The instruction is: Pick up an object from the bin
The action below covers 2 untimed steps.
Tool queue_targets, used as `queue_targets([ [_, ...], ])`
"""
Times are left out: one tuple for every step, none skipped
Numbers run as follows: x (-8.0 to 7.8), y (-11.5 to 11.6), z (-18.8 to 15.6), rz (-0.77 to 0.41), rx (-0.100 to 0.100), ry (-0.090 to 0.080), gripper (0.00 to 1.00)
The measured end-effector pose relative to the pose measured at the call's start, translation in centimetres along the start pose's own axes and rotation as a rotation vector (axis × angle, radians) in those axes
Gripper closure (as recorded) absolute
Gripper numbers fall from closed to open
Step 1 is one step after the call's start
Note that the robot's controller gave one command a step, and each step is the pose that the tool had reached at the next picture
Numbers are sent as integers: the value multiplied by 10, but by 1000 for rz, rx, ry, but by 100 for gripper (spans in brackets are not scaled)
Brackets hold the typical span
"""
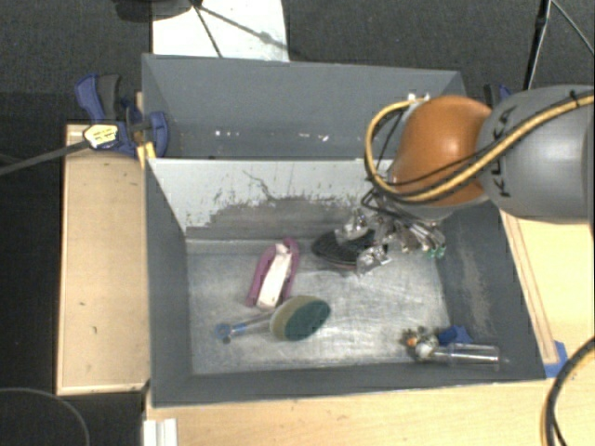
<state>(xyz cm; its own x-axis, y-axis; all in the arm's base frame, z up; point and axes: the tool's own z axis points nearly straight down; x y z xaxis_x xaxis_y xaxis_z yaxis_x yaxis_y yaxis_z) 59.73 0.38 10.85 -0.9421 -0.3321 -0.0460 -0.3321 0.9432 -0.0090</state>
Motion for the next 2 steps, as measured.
queue_targets([
  [6,0,5,0,-3,23,0],
  [0,0,0,0,0,2,100],
])
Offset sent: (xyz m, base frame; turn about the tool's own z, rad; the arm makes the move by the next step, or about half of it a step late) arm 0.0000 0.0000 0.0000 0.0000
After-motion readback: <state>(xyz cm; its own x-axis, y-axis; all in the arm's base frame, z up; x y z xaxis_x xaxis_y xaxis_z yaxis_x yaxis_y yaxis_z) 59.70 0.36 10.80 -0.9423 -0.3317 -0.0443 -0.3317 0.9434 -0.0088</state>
